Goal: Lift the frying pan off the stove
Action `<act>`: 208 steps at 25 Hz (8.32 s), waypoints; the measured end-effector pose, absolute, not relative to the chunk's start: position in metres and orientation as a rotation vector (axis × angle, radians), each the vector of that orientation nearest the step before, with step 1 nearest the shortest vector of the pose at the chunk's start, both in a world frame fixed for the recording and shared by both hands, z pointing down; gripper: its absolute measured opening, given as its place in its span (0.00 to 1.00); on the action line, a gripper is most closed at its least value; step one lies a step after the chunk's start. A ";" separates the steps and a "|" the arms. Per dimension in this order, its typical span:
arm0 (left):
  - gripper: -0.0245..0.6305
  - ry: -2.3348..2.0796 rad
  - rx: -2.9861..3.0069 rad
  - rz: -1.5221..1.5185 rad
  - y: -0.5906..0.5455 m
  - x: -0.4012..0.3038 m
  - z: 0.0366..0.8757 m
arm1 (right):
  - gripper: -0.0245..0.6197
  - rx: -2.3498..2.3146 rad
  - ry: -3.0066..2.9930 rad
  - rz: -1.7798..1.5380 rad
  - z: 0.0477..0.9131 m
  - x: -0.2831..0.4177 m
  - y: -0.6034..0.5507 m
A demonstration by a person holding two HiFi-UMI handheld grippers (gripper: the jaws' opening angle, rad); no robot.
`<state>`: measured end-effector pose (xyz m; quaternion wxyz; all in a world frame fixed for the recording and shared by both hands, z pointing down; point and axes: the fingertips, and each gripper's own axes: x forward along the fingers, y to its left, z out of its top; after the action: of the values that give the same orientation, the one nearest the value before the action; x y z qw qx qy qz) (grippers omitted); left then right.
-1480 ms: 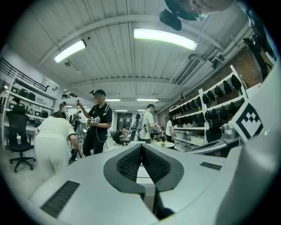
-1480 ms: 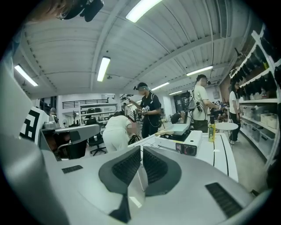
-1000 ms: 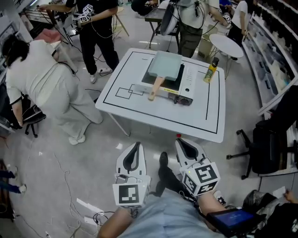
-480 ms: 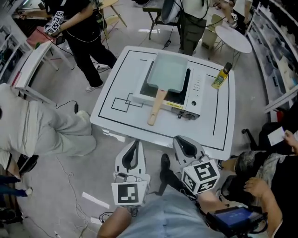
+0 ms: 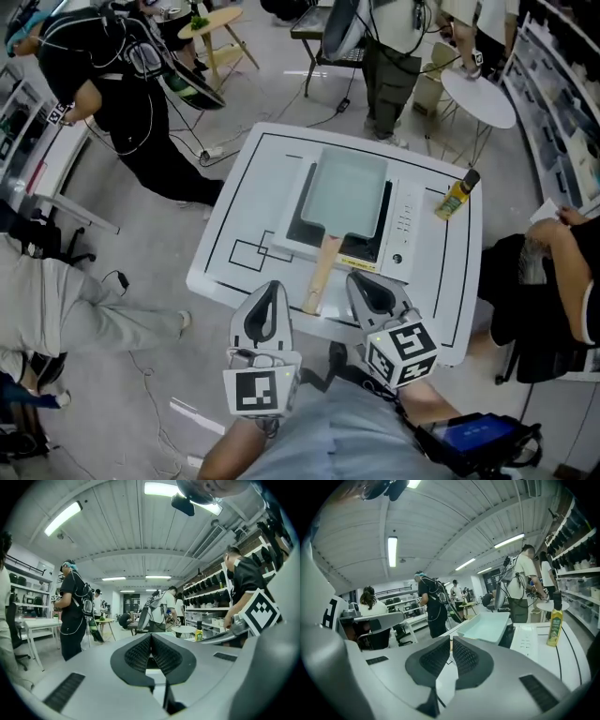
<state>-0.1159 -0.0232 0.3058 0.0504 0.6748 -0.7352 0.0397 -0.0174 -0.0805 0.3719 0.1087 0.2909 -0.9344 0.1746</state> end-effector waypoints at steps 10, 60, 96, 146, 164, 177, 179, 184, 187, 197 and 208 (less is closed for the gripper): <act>0.07 -2.249 2.095 0.072 -0.071 -0.171 0.298 | 0.12 0.924 -2.733 0.471 0.367 -0.056 -0.136; 0.07 -2.015 2.080 0.291 -0.173 -0.192 0.375 | 0.40 0.468 -2.508 1.865 0.449 -0.098 -0.141; 0.07 -1.943 2.073 0.286 -0.208 -0.226 0.401 | 0.39 0.420 -2.414 2.008 0.463 -0.141 -0.161; 0.07 -1.975 2.062 0.269 -0.204 -0.241 0.391 | 0.15 0.471 -2.270 2.042 0.485 -0.150 -0.151; 0.07 -2.014 2.086 0.168 -0.199 -0.228 0.359 | 0.15 0.424 -2.351 1.992 0.426 -0.134 -0.158; 0.07 -2.005 2.143 0.073 -0.188 -0.186 0.331 | 0.15 0.436 -2.429 1.918 0.373 -0.091 -0.147; 0.07 -1.997 2.155 0.064 -0.185 -0.176 0.329 | 0.15 0.438 -2.440 1.922 0.371 -0.082 -0.143; 0.07 -1.970 2.190 0.062 -0.178 -0.143 0.327 | 0.15 0.469 -2.467 1.907 0.367 -0.051 -0.135; 0.07 -1.957 2.201 0.062 -0.174 -0.125 0.323 | 0.15 0.510 -2.440 1.878 0.370 -0.030 -0.130; 0.07 -1.935 2.234 0.087 -0.168 -0.114 0.325 | 0.15 0.541 -2.473 1.916 0.372 -0.011 -0.129; 0.07 -1.927 2.242 0.106 -0.170 -0.113 0.324 | 0.15 0.539 -2.469 1.928 0.373 -0.012 -0.130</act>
<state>-0.1134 -0.1697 0.3244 0.0918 0.7547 -0.6486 0.0358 -0.0124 -0.1295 0.3733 -0.0186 0.1696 -0.7766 0.6064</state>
